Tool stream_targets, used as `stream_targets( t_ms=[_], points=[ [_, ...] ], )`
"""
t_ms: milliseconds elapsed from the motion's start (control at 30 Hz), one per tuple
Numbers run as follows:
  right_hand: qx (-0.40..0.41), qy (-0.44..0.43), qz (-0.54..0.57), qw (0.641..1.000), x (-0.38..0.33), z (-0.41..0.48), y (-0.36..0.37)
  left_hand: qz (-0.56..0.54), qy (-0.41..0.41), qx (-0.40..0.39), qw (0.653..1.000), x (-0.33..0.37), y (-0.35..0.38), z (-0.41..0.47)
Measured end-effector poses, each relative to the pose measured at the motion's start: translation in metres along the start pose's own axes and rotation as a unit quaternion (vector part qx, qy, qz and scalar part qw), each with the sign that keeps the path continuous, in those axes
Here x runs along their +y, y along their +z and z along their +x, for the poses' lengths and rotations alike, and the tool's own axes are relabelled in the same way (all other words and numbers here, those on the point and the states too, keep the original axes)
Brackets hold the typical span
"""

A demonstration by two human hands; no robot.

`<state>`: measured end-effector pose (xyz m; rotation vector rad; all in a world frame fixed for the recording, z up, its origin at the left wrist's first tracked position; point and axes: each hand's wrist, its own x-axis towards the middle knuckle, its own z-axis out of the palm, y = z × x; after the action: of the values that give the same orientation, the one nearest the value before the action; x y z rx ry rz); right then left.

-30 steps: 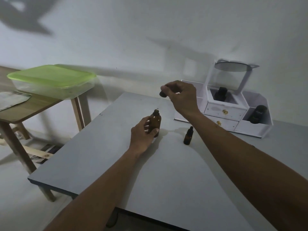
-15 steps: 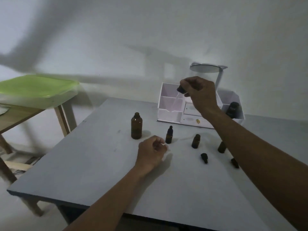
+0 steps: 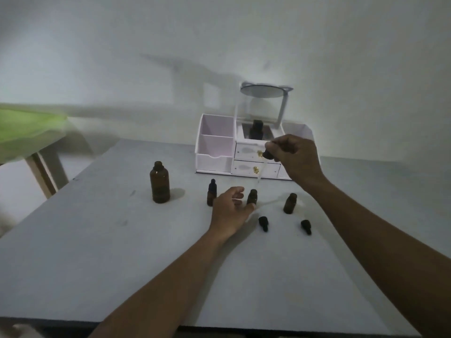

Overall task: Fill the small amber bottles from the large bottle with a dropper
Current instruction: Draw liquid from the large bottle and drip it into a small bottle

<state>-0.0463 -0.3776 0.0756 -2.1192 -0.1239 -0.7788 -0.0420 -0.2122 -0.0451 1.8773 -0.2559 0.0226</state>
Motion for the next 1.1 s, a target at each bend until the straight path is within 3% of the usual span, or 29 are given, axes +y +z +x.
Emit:
stream_targets(
  t_ms=[400,1100],
  points=[
    [0.015,-0.001,-0.001,1.0,0.019,-0.004,0.004,0.063,0.065,0.01,0.996,-0.003,0.015,0.013],
    [0.02,-0.028,-0.044,0.998,0.03,-0.003,0.023,0.095,0.069,0.007,0.993,-0.005,0.014,0.014]
  ],
)
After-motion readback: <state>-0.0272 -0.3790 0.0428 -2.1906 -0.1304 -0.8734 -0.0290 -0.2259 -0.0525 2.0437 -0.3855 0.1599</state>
